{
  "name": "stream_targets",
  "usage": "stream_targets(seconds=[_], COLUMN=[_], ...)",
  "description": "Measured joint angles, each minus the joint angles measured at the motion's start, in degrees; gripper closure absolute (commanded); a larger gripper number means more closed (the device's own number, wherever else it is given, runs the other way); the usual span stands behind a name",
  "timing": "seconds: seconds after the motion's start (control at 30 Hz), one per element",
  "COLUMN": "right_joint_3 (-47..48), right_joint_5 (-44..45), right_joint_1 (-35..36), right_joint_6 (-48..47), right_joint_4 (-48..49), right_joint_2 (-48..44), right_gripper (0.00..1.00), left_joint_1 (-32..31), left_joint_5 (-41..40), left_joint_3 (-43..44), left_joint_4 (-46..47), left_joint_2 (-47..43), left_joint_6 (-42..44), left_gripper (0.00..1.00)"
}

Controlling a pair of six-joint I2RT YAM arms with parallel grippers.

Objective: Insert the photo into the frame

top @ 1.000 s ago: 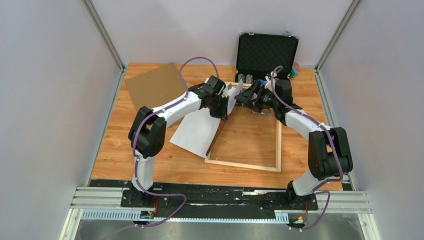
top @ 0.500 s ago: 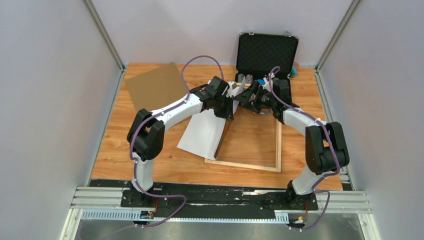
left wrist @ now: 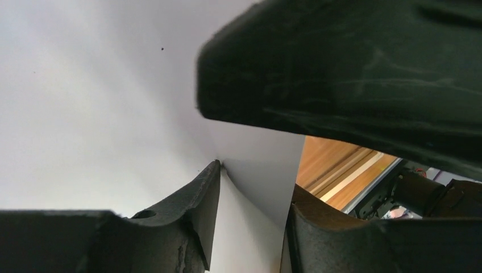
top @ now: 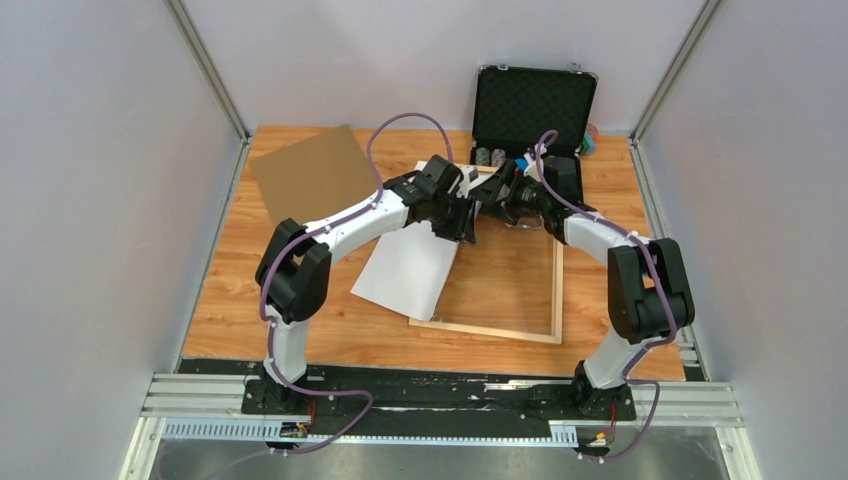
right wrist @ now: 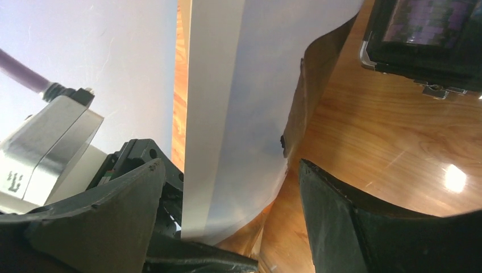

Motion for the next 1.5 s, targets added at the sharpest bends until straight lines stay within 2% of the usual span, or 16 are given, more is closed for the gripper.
stream_targets(seconds=[0.2,0.3,0.43,0.5,0.7,0.83,1.07,1.27,1.5], right_joint_3=[0.3,0.3,0.3,0.3,0.3,0.3,1.9,5.5,10.8], right_joint_5=[-1.1,-1.5,-1.5,-1.6,-1.5,-1.4,-0.4,-1.5,-4.0], right_joint_1=[0.0,0.0,0.0,0.0,-0.1,-0.8,-5.5,-12.8,-21.1], right_joint_6=[0.4,0.7,0.7,0.7,0.3,-0.9,-8.0,-16.4,-28.5], right_joint_4=[0.2,0.2,0.1,0.2,0.3,0.1,-8.2,-18.6,-32.4], right_joint_2=[2.9,4.3,5.4,5.4,5.4,5.4,3.8,-0.3,0.2], right_gripper=[0.22,0.29,0.45,0.54,0.77,0.99,1.00,1.00,1.00], left_joint_1=[-0.5,-0.5,-0.5,-0.5,-0.5,-0.5,0.1,1.8,2.9], left_joint_5=[0.4,1.2,2.2,2.7,4.3,4.5,4.4,3.6,0.7], left_joint_3=[0.0,0.0,0.0,0.0,0.0,0.0,0.0,0.0,0.0], left_joint_4=[0.0,0.1,0.2,0.3,0.4,0.3,-1.4,-4.0,-6.8], left_joint_2=[0.0,0.0,0.0,0.0,0.0,-0.2,-5.6,-12.8,-15.9], left_joint_6=[-0.1,-0.4,-0.9,-0.9,-1.0,0.0,5.1,12.9,19.1], left_gripper=[0.44,0.32,0.14,0.09,0.06,0.06,0.06,0.06,0.06])
